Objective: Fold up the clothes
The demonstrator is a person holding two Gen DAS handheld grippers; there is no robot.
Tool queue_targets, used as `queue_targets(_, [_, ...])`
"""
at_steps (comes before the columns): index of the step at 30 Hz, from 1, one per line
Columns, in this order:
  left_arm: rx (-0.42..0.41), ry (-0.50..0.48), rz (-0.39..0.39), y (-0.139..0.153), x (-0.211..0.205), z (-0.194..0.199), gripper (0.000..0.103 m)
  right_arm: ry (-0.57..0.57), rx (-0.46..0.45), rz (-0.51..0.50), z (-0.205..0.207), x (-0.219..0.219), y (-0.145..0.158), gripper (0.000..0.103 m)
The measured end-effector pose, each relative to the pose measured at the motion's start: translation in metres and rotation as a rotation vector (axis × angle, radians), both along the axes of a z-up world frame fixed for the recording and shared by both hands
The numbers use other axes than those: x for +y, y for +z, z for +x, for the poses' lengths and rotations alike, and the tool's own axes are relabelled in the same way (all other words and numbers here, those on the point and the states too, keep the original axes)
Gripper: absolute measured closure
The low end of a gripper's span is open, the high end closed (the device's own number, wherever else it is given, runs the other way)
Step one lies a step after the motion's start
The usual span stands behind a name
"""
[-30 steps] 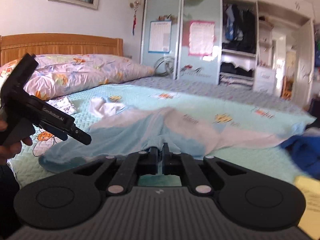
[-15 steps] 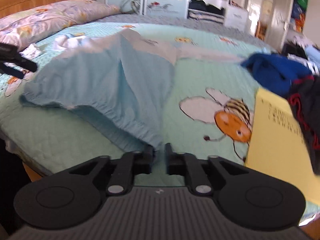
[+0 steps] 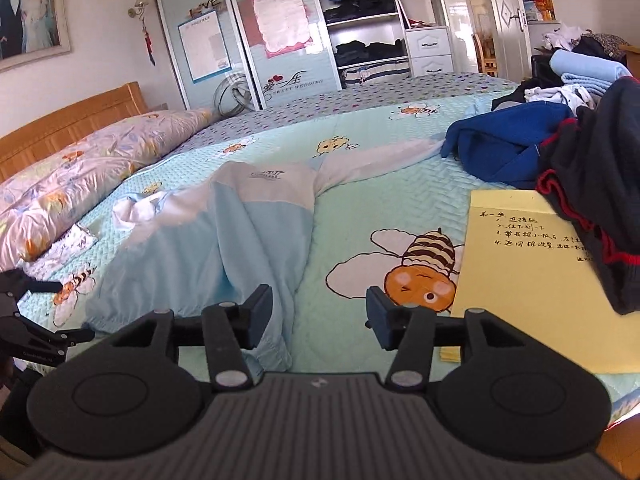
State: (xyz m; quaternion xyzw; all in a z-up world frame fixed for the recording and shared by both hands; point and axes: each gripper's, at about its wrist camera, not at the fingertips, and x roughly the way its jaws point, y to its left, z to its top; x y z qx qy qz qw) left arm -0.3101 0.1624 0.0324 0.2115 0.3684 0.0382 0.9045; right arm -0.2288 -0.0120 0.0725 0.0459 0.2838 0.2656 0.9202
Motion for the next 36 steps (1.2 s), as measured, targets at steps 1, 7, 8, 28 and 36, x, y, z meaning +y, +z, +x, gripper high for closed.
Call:
queue_targets(1, [0.003,0.001,-0.004,0.001,0.0,0.001,0.006,0.005,0.0,-0.007,-0.001,0.002,-0.002,0.048])
queue_targets(7, [0.011,-0.002,0.037,0.001,-0.003,0.009,0.006,0.03,0.018,-0.007,-0.005,0.013,-0.01,0.046])
queue_targets(8, [0.013,-0.015,0.045,0.001,-0.005,0.011,0.006,0.032,0.02,-0.007,-0.006,0.014,-0.011,0.046])
queue_targets(28, [-0.05,-0.083,0.104,-0.004,-0.04,0.048,0.005,0.004,0.065,0.05,-0.004,0.004,-0.026,0.041])
queue_targets(36, [-0.025,-0.052,0.141,-0.009,-0.033,0.044,0.002,0.009,0.069,0.059,-0.005,0.007,-0.029,0.04])
